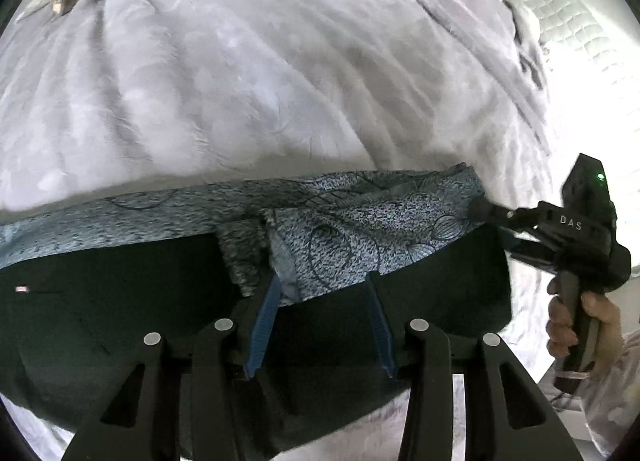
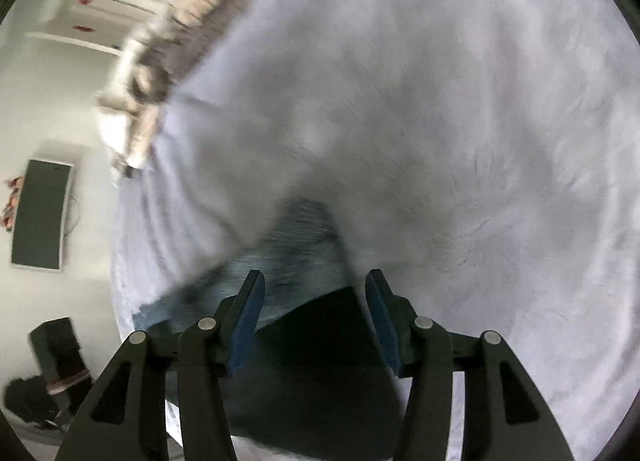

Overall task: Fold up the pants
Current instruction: 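Lift the trousers and fold the right tool's end over toward the left tool, then lower the folded trousers onto the bed and open both tools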

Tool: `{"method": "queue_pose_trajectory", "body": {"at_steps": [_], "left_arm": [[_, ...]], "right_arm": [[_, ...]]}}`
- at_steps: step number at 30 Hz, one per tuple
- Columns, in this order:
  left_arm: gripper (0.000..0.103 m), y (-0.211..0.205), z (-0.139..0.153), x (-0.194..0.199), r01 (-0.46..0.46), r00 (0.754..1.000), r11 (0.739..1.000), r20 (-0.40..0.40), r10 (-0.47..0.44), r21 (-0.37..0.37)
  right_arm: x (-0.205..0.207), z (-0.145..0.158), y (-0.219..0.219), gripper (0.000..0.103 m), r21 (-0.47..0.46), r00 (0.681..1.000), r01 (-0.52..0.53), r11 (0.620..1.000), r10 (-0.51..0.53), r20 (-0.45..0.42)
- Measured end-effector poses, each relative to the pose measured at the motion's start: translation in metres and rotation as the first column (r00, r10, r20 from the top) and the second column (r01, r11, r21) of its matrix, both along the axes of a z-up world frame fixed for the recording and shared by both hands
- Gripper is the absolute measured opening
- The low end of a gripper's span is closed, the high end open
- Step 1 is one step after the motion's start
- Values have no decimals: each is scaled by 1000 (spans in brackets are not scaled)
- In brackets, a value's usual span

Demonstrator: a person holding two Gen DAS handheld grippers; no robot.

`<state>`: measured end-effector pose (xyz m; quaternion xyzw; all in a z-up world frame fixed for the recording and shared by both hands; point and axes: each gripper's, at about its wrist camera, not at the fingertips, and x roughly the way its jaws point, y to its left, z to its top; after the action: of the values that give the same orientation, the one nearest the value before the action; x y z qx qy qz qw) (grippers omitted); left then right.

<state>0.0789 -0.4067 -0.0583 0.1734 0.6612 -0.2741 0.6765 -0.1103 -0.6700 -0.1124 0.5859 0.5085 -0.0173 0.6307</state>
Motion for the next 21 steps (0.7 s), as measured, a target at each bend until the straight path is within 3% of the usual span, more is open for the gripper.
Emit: {"method": "queue_pose_trajectory", "body": {"at_steps": [3, 5, 7, 9, 10, 15, 16, 17, 21], "left_arm": [[46, 5, -3, -4, 15, 999, 1000, 30, -15, 27], [63, 11, -10, -6, 15, 999, 998, 35, -17, 69], [63, 23, -23, -6, -7, 1000, 993, 20, 5, 117], [63, 31, -28, -8, -24, 1000, 995, 10, 23, 97], [63, 31, -26, -10, -13, 1000, 994, 17, 11, 106], [63, 35, -6, -16, -9, 999, 993, 46, 3, 122], [63, 41, -1, -15, -16, 999, 993, 51, 10, 118], [63, 47, 4, -16, -30, 998, 993, 57, 24, 115], [63, 75, 18, -18, -97, 993, 986, 85, 85, 136]], "right_arm": [[-3, -1, 2, 40, 87, 999, 35, 996, -36, 8], [-4, 8, 7, 40, 58, 1000, 15, 998, -16, 20], [10, 16, 21, 40, -107, 995, -90, 990, 85, -47], [31, 19, 43, 53, -273, 972, -224, 936, 194, -133], [35, 22, 52, 57, -312, 962, -263, 913, 224, -153], [47, 66, 79, 61, -525, 946, -315, 791, 215, -243], [46, 84, 86, 61, -574, 949, -311, 757, 209, -238], [48, 99, 92, 61, -594, 955, -295, 749, 208, -211], [59, 128, 132, 61, -498, 956, -278, 822, 286, -63]]}}
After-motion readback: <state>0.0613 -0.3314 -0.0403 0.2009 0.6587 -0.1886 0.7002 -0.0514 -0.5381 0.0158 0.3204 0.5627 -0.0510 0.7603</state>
